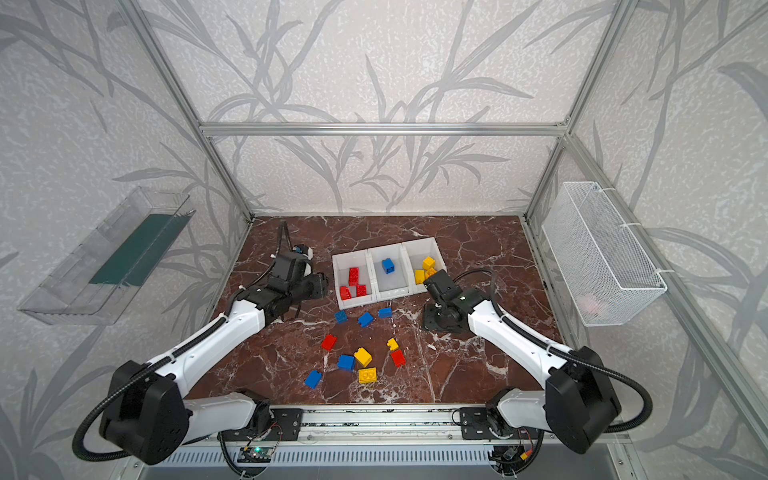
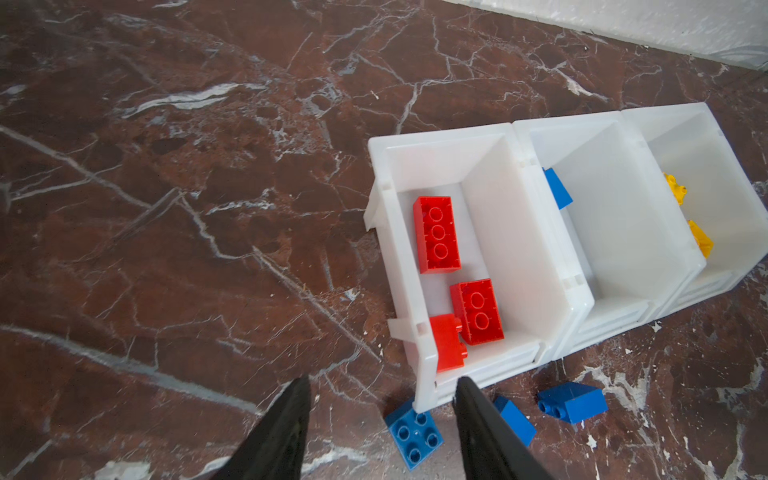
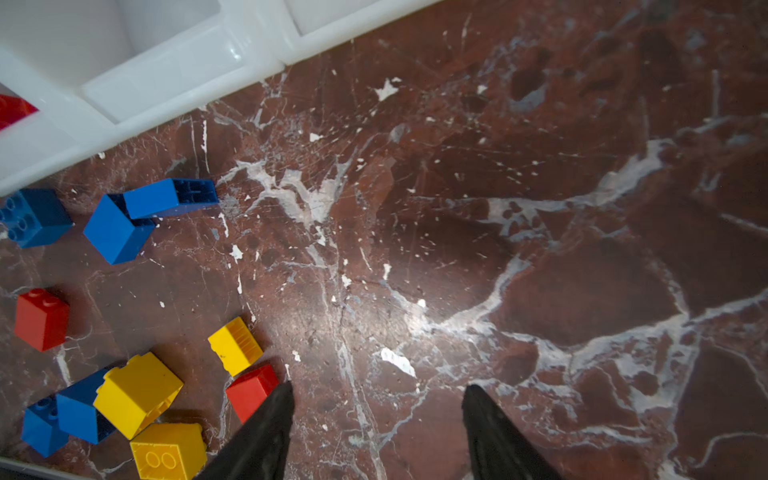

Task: Sort the legos into containers by color
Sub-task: 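Grasp a blue brick with the right gripper and drop it in the middle compartment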

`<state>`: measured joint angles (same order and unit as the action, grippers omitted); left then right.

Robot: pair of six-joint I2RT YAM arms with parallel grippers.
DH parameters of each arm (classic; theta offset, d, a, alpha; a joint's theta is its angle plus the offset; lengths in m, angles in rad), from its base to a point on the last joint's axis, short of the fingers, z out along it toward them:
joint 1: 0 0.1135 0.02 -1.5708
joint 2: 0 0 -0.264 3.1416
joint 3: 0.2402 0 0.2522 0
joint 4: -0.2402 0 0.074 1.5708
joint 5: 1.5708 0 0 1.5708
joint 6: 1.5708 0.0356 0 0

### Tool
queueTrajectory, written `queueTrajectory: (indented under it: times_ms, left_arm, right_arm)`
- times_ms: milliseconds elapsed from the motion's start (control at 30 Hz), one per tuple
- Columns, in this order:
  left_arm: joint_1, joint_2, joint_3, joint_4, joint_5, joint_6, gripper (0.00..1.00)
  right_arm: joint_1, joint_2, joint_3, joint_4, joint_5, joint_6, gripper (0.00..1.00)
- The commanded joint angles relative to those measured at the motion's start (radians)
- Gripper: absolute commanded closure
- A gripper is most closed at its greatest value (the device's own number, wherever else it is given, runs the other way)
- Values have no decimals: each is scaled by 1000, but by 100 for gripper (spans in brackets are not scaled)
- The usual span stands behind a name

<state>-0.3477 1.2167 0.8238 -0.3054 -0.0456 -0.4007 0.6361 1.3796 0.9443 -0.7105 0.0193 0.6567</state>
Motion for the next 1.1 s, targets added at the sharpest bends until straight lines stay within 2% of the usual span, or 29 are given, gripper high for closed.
queueTrajectory:
  times_ms: [0,233,533,1067]
  left_arm:
    - [13,-75,-49,-29,-65,-27,40]
    - [19,-177,-141,-18,-46,-80,39]
    - [19,-236,-243,34,22,-143,39]
    - [19,-262,-282,71,90,-161,39]
  right_arm:
    - [62,93,111,-16,58,-13,34]
    - [143,314,282,59,35,-13,34]
    - [180,549,491,9,63,-13,32]
    - [198,674,579,-34,86,16,35]
